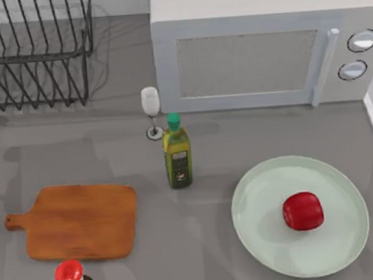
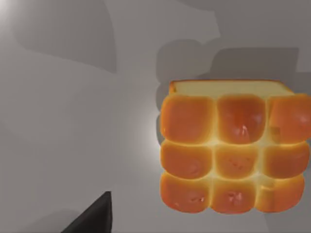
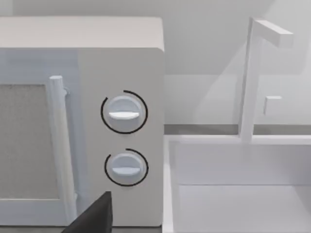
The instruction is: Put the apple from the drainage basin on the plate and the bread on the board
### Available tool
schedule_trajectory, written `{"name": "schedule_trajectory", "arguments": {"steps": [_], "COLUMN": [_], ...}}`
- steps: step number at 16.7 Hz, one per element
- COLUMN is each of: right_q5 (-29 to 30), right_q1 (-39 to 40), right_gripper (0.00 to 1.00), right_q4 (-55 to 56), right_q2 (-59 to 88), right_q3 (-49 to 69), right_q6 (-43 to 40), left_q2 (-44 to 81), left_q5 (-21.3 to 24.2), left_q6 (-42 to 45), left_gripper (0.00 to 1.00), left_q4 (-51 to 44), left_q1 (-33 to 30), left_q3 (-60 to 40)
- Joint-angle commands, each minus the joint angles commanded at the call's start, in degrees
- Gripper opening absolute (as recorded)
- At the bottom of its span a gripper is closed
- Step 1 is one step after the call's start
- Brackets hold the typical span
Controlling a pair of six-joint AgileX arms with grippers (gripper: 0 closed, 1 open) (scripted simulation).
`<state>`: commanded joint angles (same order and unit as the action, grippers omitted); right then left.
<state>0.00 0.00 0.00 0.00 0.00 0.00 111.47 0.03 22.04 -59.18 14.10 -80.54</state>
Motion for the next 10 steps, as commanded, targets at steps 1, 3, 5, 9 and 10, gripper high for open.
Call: {"name": "schedule_trajectory", "arguments": {"steps": [1,3,5,9,10], "right_q5": [0.0,0.0,0.0,0.0,0.0], "right_q1": [0.0,0.0,0.0,0.0,0.0], "right_gripper": [1.00,1.00,1.00,1.00,1.00], "right_q4": [0.0,0.0,0.0,0.0,0.0], "right_q2": [0.0,0.0,0.0,0.0,0.0], "right_q3": [0.0,0.0,0.0,0.0,0.0], "right_q6": [0.0,0.0,0.0,0.0,0.0], "left_q2": [0.0,-0.2,0.4,3.7,4.6], "left_q5": [0.0,0.0,0.0,0.0,0.0], "left_q6": [0.0,-0.1,-0.2,0.0,0.1], "left_gripper": [1.00,1.00,1.00,1.00,1.00], "left_q4": [0.0,0.1,1.1,9.2,11.5], "left_q1": [0.0,-0.3,-0.2,0.0,0.0], "left_q3": [0.0,0.2,0.9,5.0,6.2]}}
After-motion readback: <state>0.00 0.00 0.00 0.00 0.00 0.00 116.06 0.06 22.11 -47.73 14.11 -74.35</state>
